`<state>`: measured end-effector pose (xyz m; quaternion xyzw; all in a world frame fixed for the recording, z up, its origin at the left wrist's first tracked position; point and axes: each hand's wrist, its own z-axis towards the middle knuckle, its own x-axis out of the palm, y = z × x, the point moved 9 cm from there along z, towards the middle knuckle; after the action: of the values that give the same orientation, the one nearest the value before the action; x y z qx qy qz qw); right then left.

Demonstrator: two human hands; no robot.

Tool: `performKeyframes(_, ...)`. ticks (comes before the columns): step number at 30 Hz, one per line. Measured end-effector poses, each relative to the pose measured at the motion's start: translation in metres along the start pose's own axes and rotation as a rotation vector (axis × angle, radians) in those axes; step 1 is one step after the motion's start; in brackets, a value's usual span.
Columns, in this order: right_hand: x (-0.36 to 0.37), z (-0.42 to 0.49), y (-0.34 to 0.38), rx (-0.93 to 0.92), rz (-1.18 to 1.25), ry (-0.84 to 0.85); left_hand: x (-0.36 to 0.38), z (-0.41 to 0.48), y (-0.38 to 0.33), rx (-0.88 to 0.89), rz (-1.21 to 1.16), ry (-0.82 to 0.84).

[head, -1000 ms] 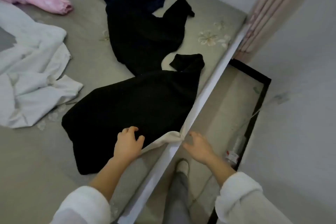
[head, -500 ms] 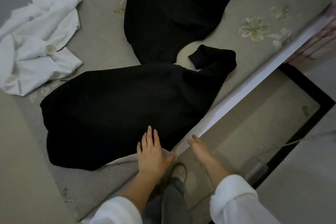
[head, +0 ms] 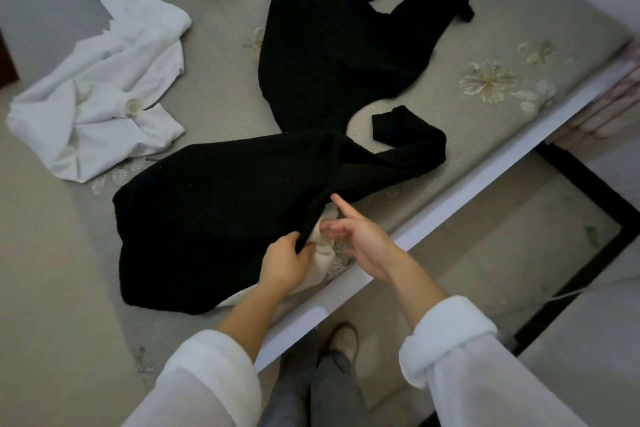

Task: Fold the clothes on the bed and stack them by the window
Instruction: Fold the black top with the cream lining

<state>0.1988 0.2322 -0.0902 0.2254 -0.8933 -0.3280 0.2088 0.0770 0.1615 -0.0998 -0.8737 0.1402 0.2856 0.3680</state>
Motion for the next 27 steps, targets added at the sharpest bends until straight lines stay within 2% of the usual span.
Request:
performKeyframes(2,0.000,-0.004,0.011,-0.001,-0.036,-0.020,-0.025,-0.005,-0.006,-0.026,-0.246,0.080)
performKeyframes(6,0.024,-0.021,0.029,-0.038,-0.207,0.007,-0.108,-0.028,-0.037,0.040,-0.526,0.190)
performKeyframes(9,0.056,-0.029,0.069,-0.195,-0.459,-0.001,-0.173,-0.045,-0.077,0.149,-0.717,0.224)
performKeyframes(11,0.068,-0.036,0.111,-0.316,-0.587,-0.123,-0.216,-0.057,-0.105,0.232,-0.857,0.192)
performKeyframes(12,0.071,-0.042,0.130,-0.341,-0.561,-0.184,-0.238,-0.062,-0.118,0.274,-0.922,0.165)
performKeyframes(14,0.074,-0.054,0.155,-0.327,-0.309,-0.204,-0.282,-0.074,-0.140,0.351,-1.033,0.095)
performKeyframes(15,0.080,-0.058,0.161,-0.291,-0.131,-0.130,-0.303,-0.080,-0.149,0.387,-1.079,0.062)
performKeyframes(17,0.100,-0.072,0.171,-0.239,0.205,0.123,-0.339,-0.092,-0.165,0.453,-1.176,0.007)
performKeyframes(19,0.105,-0.084,0.181,-0.271,0.396,0.244,-0.368,-0.106,-0.180,0.509,-1.294,-0.022)
performKeyframes(22,0.107,-0.092,0.185,-0.325,0.445,0.322,-0.404,-0.126,-0.202,0.633,-1.472,-0.003)
performKeyframes(24,0.131,-0.095,0.189,-0.348,0.336,0.407,-0.423,-0.137,-0.214,0.694,-1.537,0.008)
performKeyframes(25,0.145,-0.093,0.193,-0.369,0.226,0.392,-0.430,-0.142,-0.220,0.715,-1.540,0.010)
performKeyframes(27,0.160,-0.085,0.213,-0.427,0.042,0.225,-0.443,-0.150,-0.231,0.735,-1.529,0.008)
